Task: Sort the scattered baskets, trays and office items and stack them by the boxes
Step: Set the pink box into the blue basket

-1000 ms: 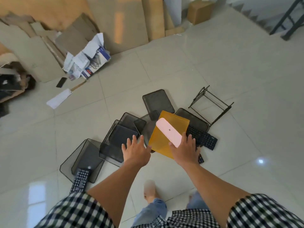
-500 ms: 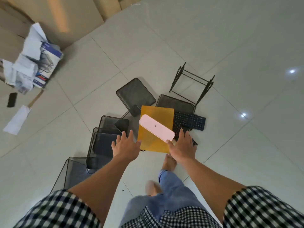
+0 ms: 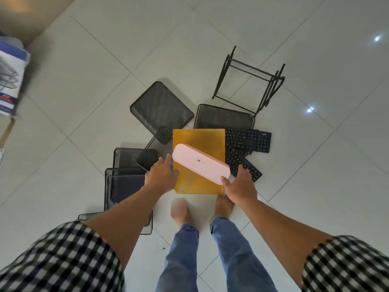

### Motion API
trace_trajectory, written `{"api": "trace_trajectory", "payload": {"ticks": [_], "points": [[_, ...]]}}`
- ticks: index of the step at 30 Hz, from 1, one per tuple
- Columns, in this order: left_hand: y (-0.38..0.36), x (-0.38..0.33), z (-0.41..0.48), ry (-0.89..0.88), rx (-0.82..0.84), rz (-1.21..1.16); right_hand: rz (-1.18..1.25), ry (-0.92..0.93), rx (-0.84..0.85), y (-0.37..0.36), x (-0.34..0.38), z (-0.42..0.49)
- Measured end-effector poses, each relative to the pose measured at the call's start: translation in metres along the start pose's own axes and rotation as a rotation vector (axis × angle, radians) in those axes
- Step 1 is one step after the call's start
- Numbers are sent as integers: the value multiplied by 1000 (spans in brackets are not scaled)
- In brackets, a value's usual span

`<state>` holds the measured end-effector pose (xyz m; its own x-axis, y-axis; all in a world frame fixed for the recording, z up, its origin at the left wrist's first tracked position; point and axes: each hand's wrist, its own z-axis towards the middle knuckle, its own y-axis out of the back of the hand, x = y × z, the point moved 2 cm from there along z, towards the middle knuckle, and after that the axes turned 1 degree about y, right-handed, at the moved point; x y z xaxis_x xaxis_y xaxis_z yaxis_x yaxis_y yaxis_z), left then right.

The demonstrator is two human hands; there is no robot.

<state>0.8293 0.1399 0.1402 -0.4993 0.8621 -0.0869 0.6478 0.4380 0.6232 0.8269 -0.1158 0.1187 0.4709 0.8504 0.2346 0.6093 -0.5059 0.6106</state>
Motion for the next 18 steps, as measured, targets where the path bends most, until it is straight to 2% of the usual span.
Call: {"api": "trace_trajectory", "payload": {"ticks": [4,7,11,14,18], "points": [[-19,1,65,-8,38,-119,202,-134,29,-34,-1,44],[-38,2,111,53,48,-250,350,-269,51,-64,-4,77],[-67,11,156,111,63,-310,453,-397,67,-99,-13,114],[-86,17,179,101,94,-324,497,-430,57,-117,-23,135],[-104,18,196,82,150,-486,516,-416,53,-128,-35,146]]}}
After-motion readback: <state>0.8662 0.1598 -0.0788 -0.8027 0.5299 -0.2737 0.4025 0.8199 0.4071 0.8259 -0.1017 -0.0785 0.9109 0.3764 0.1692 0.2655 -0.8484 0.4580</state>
